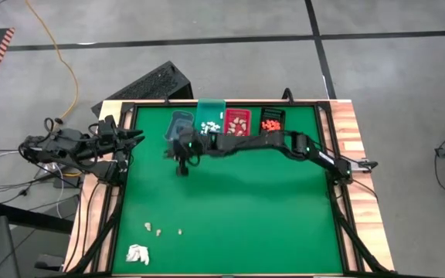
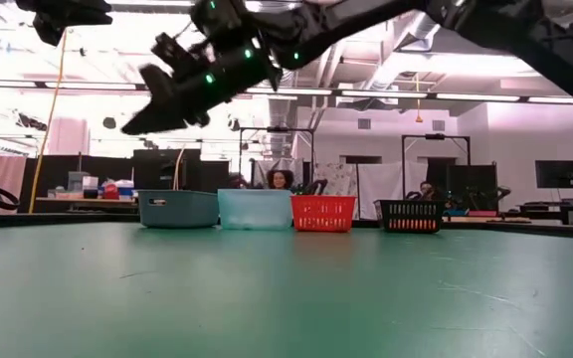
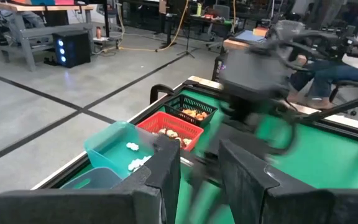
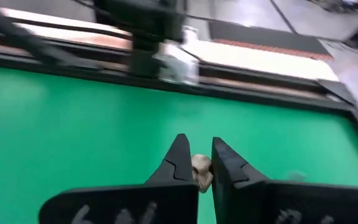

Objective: Sort Halloween decoration
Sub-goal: Put the white skull toy into the blue bin, then move the toys to the center of the table

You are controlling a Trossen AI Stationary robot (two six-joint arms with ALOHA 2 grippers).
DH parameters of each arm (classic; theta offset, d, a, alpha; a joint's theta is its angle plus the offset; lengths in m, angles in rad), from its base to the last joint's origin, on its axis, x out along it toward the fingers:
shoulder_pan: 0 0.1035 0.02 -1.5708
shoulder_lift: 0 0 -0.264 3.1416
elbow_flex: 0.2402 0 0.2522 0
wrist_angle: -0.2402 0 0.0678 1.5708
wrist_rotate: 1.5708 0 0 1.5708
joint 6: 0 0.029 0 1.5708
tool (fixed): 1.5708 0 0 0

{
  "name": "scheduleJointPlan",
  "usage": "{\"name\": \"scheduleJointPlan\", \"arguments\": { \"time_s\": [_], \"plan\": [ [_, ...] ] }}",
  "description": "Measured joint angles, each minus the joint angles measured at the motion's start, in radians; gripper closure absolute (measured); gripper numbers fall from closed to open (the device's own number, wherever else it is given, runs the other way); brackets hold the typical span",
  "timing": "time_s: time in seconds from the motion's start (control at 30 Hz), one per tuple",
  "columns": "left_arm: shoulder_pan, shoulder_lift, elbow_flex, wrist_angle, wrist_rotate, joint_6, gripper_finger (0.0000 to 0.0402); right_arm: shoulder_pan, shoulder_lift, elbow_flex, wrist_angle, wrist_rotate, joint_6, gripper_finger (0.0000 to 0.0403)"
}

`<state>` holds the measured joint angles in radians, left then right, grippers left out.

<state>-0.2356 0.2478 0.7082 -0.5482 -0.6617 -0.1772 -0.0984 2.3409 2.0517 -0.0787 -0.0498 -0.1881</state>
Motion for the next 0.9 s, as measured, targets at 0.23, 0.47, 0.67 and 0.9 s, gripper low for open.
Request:
{"name": "scheduleJointPlan", "arguments": {
  "time_s": [0.23, 0.47, 0.67, 0.9],
  "plan": [
    [0.0, 0.0, 0.0, -0.004, 0.0, 0.008, 0.0303, -0.141, 0.002, -0.014, 0.008, 0.002, 0.092, 0.0381],
    [0.0, 0.0, 0.0, -0.007, 0.0, 0.023, 0.0303, -0.2, 0.005, -0.017, 0.006, -0.008, 0.184, 0.0349],
    [0.0, 0.0, 0.0, -0.007, 0.0, 0.023, 0.0303, -0.197, 0.005, -0.017, 0.009, -0.015, 0.18, 0.0294],
    [0.0, 0.0, 0.0, -0.007, 0.0, 0.02, 0.0303, -0.197, 0.005, -0.017, 0.008, -0.023, 0.185, 0.024]
  ]
}}
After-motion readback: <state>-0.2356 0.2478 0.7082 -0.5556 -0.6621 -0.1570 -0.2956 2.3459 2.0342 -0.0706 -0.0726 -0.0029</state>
